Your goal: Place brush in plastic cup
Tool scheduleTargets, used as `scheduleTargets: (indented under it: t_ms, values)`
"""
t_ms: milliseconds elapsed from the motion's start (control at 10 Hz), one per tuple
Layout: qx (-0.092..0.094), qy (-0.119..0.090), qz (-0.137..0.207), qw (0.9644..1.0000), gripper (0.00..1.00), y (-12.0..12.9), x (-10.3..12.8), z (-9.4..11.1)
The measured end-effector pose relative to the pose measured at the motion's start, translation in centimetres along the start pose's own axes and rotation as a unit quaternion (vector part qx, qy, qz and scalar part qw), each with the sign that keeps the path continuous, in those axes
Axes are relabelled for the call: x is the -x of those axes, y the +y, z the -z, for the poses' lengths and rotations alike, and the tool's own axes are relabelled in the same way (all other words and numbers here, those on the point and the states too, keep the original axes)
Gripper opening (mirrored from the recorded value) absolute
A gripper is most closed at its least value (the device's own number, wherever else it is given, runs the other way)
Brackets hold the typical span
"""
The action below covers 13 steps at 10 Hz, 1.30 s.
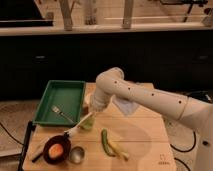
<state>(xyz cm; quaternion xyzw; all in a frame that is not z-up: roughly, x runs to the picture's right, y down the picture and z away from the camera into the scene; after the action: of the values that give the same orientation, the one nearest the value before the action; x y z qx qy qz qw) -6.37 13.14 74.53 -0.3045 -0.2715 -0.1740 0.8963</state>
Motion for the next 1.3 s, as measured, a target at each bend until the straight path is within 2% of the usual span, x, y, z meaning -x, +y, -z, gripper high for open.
scheduleTargets:
  t_ms: [1000, 1100, 1300]
  values:
    - [0.024, -0.021, -0.022, 0.9993, 0.02, -0.7, -2.1, -2.8]
    - [0.027, -0.025, -0.025, 0.9990, 0.09, -0.6, -2.3, -3.0]
    - [0.033, -0.030, -0.028, 0.9986, 0.30, -0.5, -2.3, -3.5]
